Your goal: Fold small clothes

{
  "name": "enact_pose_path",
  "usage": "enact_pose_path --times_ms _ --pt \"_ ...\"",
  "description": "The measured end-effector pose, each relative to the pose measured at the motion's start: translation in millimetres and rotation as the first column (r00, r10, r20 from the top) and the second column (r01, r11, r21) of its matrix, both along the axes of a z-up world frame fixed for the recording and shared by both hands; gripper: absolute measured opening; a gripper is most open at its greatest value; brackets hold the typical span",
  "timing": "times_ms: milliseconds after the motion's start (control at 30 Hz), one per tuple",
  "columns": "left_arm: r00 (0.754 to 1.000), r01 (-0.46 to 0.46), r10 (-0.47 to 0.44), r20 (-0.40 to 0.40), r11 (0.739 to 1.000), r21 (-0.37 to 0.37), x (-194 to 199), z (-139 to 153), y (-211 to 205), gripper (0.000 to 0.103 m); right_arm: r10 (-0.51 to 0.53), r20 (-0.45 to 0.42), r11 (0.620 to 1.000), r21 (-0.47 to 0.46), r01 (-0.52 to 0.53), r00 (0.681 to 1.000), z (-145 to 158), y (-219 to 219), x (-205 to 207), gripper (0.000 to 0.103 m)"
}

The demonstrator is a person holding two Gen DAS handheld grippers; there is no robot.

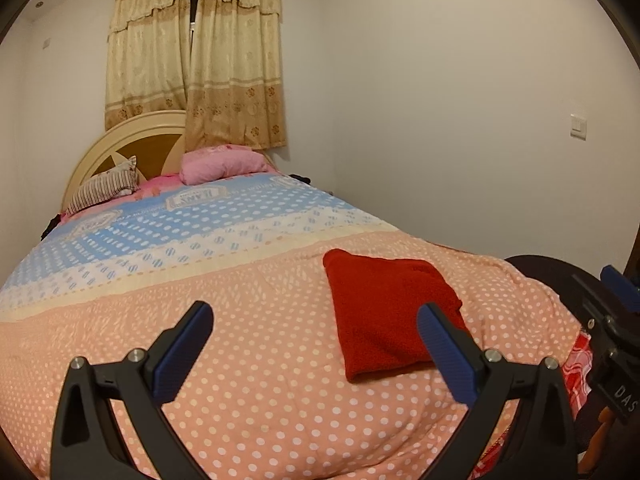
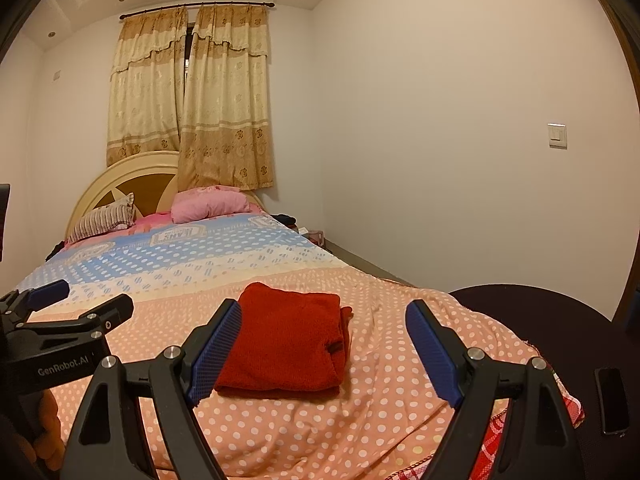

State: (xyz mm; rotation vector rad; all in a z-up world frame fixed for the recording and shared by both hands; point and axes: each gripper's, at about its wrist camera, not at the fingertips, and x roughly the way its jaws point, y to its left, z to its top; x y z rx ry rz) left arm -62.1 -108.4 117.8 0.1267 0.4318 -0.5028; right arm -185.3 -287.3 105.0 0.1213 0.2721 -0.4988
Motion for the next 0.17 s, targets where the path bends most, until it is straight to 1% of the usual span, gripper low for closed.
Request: enact_pose_path --times_ms 100,167 --pt "1.000 0.000 0.000 0.009 1.000 0.015 -1.3 -1.1 -1.1 0.103 0.002 -0.003 1.000 0.002 -0.002 1.000 -0.9 0.2 1.3 0.085" --pt "1.000 0.003 -0.003 0.002 1.000 0.014 -0.2 -1.4 -0.2 0.103 0.001 -0.006 1.000 0.002 -0.001 1.000 -1.4 0.0 2.0 0.085"
